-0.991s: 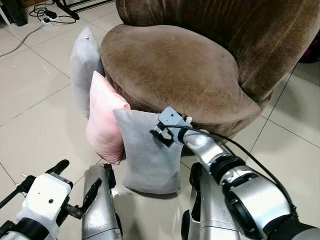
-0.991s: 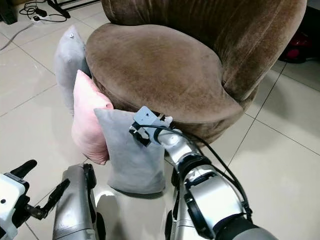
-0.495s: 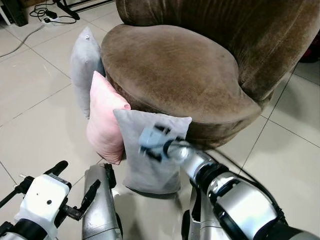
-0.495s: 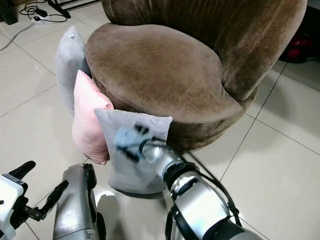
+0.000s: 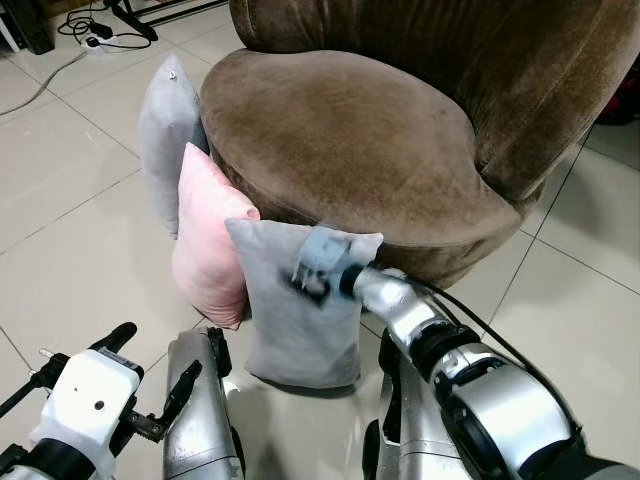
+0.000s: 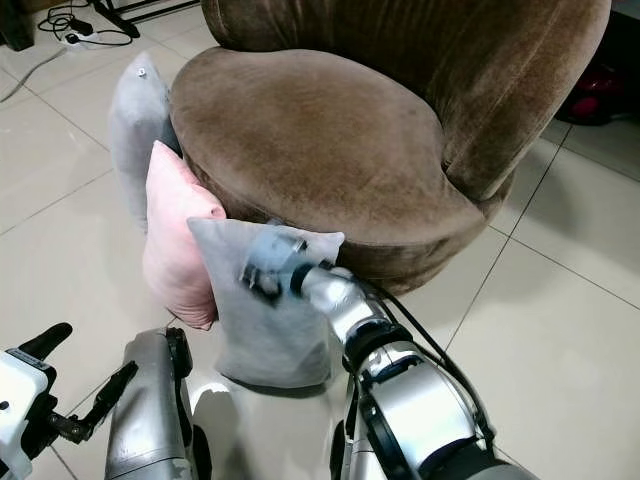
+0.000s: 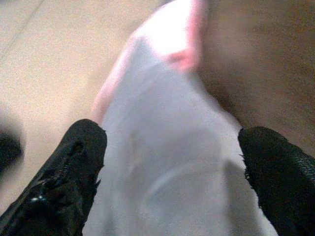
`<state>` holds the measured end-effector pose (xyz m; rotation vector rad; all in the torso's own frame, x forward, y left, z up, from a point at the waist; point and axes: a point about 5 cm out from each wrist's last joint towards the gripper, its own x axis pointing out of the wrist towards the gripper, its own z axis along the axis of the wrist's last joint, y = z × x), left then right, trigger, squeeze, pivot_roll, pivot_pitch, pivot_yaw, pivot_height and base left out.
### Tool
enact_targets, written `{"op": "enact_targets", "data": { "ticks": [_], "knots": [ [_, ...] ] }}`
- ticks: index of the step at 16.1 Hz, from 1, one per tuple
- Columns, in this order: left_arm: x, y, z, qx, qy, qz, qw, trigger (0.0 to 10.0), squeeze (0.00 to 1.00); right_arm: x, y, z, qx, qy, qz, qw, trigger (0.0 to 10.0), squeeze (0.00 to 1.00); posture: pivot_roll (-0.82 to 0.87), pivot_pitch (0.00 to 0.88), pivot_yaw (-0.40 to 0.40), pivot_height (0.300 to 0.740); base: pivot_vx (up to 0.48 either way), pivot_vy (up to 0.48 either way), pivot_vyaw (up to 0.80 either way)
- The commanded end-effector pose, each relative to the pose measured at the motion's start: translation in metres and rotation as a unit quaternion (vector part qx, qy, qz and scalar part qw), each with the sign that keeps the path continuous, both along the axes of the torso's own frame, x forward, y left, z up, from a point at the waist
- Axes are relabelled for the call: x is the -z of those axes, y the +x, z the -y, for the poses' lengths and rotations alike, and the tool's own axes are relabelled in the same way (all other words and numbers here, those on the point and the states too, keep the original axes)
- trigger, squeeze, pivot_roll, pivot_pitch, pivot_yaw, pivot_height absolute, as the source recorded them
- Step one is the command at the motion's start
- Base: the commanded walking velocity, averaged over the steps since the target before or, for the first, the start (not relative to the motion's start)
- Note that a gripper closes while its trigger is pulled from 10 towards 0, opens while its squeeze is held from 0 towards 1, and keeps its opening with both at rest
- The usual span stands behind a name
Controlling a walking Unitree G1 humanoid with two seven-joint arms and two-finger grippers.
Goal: Move the pillow to the sofa from floor
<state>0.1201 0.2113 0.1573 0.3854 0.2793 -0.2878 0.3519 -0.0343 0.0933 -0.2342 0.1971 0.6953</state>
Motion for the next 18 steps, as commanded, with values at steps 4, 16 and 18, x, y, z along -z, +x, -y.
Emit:
{"op": "enact_targets", "data": {
  "ticks": [4,16,18],
  "knots": [
    [0.001,-0.004,0.000,-0.001,0.002,-0.007,1.000,10.0,0.00,0.006,0.014,0.042,0.256,0.143,-0.097,0.951,10.0,1.00,0.11,0.161,-0.038,0.445,0.000,0.000,0.00],
    [-0.003,-0.012,-0.001,-0.002,0.008,-0.018,1.000,10.0,0.00,0.031,-0.010,-0.003,0.312,0.299,-0.276,0.859,0.0,0.00,0.13,0.176,-0.030,0.445,0.000,0.000,0.00],
    [-0.003,-0.012,-0.001,-0.002,0.008,-0.018,1.000,10.0,0.00,0.032,-0.011,-0.004,0.311,0.301,-0.277,0.858,0.0,0.00,0.13,0.175,-0.029,0.445,0.000,0.000,0.00]
  ]
}}
